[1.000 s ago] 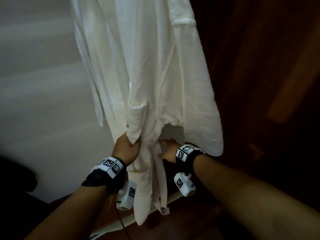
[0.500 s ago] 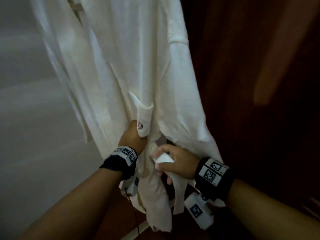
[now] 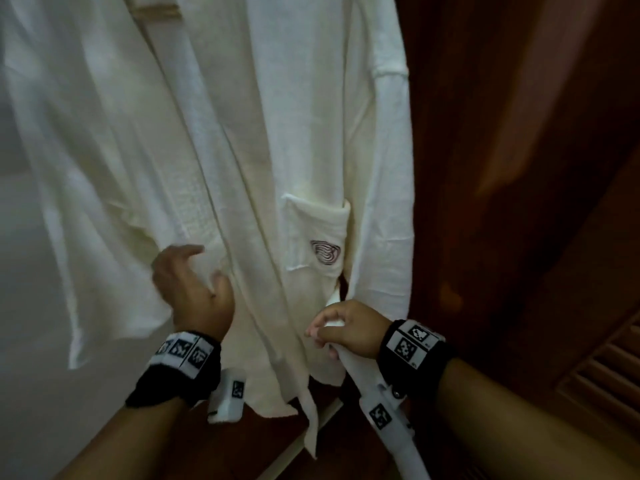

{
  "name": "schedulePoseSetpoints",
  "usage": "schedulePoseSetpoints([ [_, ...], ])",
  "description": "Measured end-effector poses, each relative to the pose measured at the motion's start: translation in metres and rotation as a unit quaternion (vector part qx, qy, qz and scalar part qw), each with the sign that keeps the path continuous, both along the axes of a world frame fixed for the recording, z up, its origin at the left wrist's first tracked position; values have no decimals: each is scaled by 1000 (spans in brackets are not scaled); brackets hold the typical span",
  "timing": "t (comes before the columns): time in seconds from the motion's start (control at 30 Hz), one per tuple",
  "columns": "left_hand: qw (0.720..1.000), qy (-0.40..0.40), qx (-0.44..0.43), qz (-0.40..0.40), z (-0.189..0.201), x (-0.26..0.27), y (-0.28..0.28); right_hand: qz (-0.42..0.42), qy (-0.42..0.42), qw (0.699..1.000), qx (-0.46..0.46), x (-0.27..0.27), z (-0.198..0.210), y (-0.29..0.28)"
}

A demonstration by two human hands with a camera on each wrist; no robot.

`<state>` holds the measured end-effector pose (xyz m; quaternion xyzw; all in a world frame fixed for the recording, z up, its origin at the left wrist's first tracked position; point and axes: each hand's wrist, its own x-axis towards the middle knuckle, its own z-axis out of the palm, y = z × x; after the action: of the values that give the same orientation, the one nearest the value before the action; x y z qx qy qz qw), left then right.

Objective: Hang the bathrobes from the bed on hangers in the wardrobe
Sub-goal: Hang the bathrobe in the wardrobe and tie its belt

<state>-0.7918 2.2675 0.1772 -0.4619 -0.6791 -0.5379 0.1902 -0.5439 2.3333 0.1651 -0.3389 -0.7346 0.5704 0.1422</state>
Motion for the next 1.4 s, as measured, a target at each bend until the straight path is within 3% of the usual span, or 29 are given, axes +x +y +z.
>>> schedulePoseSetpoints([
  [0.07, 981, -155, -61, 100, -20, -24, -10, -26, 5, 999, 24, -14, -5, -2],
  [0.1, 951, -256, -125, 118, -32, -35, -13, -38, 3, 999, 32, -21, -7, -2],
  [0.17, 905, -374, -198, 31, -54, -55, -18, -57, -6, 998, 36, -32, -9, -6],
  [0.27, 919, -316, -224, -69, -56, -79, -18, -76, -17, 995, 55, -44, -10, -13],
  [0.37, 928, -278, -242, -60, -32, -84, -12, -76, -13, 995, 58, -54, -11, -22],
  [0.5, 933, -154, -312, -89, -12, -61, -16, -78, -68, 990, 100, -71, -20, -33],
  [0.6, 908, -117, -360, -177, 0, -27, -28, -49, -115, 978, 165, -85, -17, -48],
  [0.7, 839, -203, -383, -328, 7, -8, -41, -37, -133, 961, 239, -96, -10, -57],
  [0.77, 795, -265, -369, -401, 8, -12, -52, -88, -149, 947, 270, -99, -18, -53],
  [0.8, 801, -280, -356, -391, 7, -18, -56, -108, -167, 943, 268, -98, -21, -52],
  [0.9, 892, -258, -308, -208, -10, -44, -54, -110, -173, 943, 263, -91, -26, -56],
  [0.97, 911, -206, -342, -108, -28, -62, -51, -100, -158, 950, 249, -84, -22, -58],
  [1.03, 887, -166, -413, -122, -50, -67, -49, -88, -148, 960, 222, -76, -16, -61],
  [1.1, 852, -195, -444, -196, -68, -57, -50, -84, -161, 964, 191, -66, -13, -59],
  [1.2, 815, -238, -431, -306, -90, -44, -53, -67, -185, 962, 188, -52, -7, -58],
  [1.3, 775, -289, -427, -365, -116, -43, -51, -79, -186, 961, 191, -39, -8, -53],
  [1.4, 765, -288, -401, -413, -112, -35, -56, -100, -204, 949, 220, -31, -8, -51],
])
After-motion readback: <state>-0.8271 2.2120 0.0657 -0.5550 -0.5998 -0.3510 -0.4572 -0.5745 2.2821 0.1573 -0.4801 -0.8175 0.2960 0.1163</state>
